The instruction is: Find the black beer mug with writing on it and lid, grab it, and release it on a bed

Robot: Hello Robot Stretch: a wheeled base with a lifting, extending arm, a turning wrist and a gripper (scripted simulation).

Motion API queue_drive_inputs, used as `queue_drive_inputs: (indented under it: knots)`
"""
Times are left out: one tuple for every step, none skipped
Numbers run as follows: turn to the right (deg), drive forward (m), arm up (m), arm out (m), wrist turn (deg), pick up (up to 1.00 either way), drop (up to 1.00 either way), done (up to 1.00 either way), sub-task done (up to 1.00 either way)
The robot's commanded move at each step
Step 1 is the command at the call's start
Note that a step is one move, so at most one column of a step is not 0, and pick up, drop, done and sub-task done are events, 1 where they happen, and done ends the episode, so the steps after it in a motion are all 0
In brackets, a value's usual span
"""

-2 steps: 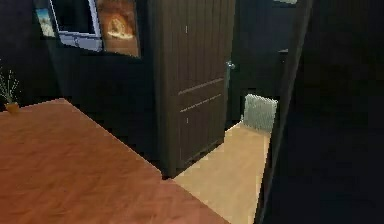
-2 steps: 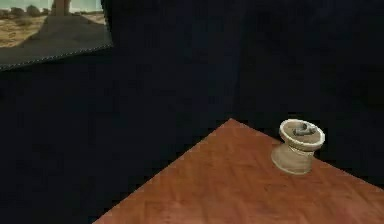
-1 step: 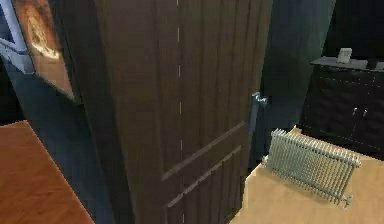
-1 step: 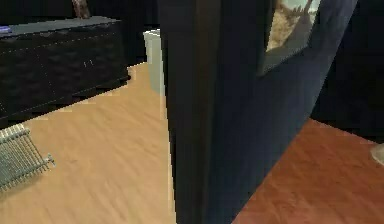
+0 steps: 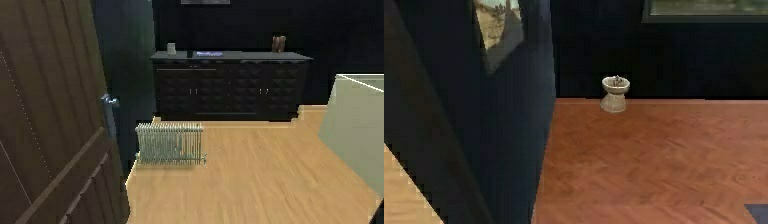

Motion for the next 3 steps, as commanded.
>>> queue_drive_inputs:
  knots:
    - [0.0, 0.60, 0.00, 0.00, 0.0, 0.00, 0.00, 0.00, 0.00]
    - [24.0, 0.00, 0.00, 0.00, 0.0, 0.00, 0.00, 0.00, 0.00]
    - [0.0, 1.00, 0.00, 0.00, 0.0, 0.00, 0.00, 0.00, 0.00]
